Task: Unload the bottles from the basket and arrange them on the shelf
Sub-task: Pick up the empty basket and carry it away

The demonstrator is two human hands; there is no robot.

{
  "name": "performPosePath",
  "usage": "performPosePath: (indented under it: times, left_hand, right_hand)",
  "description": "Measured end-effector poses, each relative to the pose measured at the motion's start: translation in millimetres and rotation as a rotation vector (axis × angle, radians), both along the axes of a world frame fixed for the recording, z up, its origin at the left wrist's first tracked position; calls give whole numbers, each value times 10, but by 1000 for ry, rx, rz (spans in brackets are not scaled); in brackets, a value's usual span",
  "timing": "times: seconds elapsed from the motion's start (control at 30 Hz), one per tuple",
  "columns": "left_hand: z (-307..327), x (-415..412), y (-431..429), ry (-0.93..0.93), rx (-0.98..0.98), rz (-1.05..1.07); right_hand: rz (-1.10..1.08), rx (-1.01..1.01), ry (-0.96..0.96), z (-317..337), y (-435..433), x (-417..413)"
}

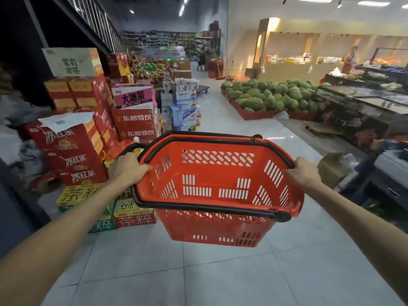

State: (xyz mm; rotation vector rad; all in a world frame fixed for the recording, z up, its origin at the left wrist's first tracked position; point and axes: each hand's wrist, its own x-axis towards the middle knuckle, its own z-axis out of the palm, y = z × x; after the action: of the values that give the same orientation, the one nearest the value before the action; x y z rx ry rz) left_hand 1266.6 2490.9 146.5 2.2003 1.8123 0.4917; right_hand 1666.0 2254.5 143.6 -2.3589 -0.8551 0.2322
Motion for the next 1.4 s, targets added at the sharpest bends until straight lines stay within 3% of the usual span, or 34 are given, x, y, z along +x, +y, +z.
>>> performPosePath:
  times: [0.33, 0.77, 1.13, 1.4]
  left_hand:
    - [-497, 1828, 1682, 49, 16, 58]
    - [-1533, 3202, 4033, 12, -25, 94]
    - [-2998, 4206, 5887, 15, -271, 185]
    - [-5085, 4729, 6421, 35, -588, 431]
  right_hand:
    - [24, -63, -83, -532, 1993, 1924]
    - [64, -92, -53, -1522, 4612, 3474]
    - [25, -299, 90, -2941, 6701, 4440]
    - [136, -528, 285, -4977, 7685, 5077]
